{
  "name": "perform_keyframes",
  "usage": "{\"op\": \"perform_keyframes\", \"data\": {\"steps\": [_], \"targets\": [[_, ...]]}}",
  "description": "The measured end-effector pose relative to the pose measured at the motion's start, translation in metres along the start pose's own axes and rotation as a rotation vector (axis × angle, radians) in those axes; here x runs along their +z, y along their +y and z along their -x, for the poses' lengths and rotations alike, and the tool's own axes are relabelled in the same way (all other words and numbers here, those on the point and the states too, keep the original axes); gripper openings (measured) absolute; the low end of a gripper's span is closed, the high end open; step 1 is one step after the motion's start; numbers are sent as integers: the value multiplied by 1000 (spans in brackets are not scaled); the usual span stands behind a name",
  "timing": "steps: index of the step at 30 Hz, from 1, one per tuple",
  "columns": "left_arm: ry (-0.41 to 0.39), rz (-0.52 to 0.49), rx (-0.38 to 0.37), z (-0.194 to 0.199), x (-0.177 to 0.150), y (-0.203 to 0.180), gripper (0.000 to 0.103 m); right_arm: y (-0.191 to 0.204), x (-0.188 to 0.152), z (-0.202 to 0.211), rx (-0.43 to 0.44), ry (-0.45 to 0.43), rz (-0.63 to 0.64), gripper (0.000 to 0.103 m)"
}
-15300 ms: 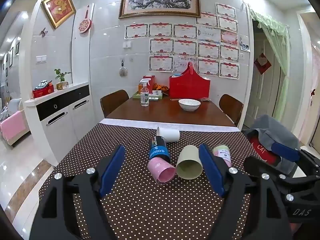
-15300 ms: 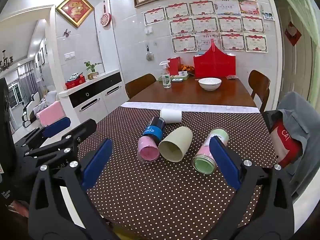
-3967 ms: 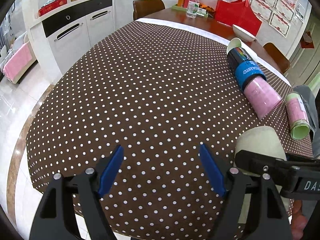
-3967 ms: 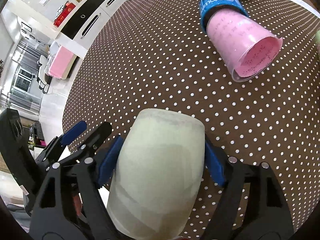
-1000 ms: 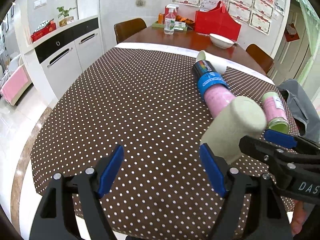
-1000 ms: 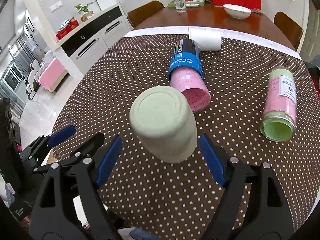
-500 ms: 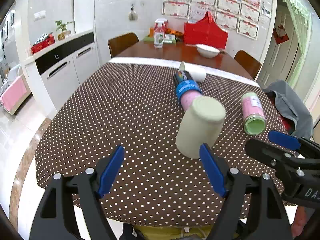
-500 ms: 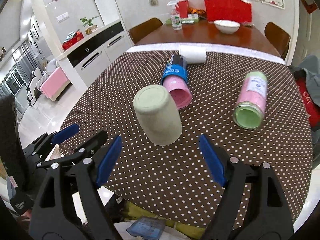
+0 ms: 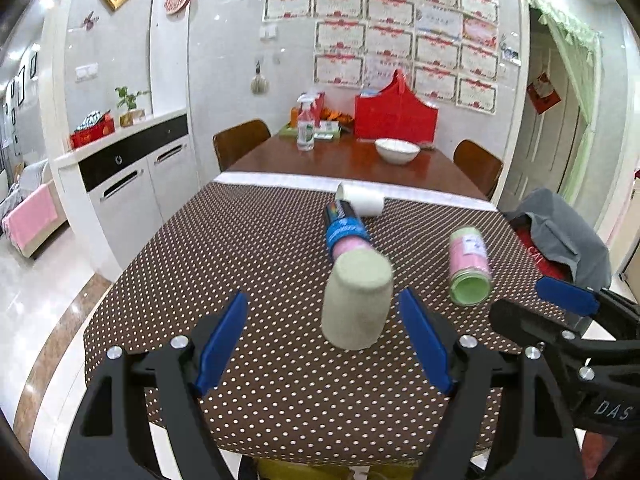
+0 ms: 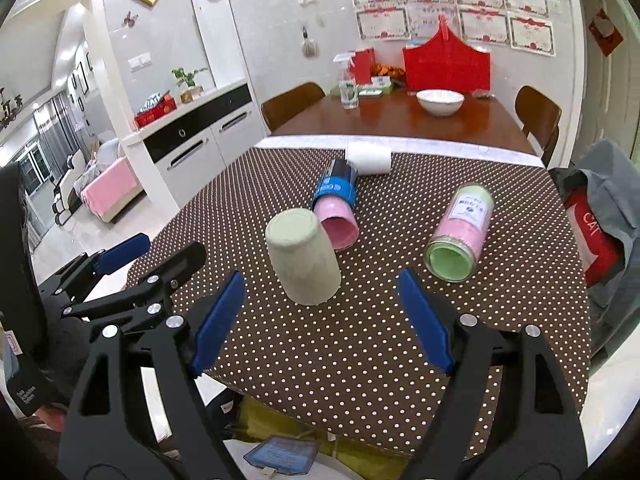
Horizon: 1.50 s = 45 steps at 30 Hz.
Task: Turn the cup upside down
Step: 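Lower the inverted beige cup onto the tablecloth with the right gripper, then open the right gripper and withdraw it from the cup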
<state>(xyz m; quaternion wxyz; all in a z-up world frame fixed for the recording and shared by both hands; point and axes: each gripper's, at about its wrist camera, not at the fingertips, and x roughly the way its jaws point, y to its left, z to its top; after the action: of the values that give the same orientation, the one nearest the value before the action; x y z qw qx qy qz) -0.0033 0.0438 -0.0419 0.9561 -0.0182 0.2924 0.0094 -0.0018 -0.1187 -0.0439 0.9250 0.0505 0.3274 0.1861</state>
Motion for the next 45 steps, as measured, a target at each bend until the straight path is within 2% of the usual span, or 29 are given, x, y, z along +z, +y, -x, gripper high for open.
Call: {"op": "perform_keyframes", "data": {"steps": [12, 29, 30, 31, 45], "targets": [[-130, -39, -23, 42, 6, -26, 77, -8, 0, 44, -13, -134, 0, 80], [-261, -17, -7, 82, 10, -26, 77, 1, 3, 79, 27, -268, 44, 91], [-268, -10, -2, 84, 10, -25, 81, 2, 3, 80, 30, -276, 48, 91], [-271, -5, -1, 84, 10, -24, 83, 3, 3, 81, 31, -280, 50, 92], [-248, -20, 12, 79, 10, -21, 84, 4, 1, 77, 11, -264, 56, 92]]}}
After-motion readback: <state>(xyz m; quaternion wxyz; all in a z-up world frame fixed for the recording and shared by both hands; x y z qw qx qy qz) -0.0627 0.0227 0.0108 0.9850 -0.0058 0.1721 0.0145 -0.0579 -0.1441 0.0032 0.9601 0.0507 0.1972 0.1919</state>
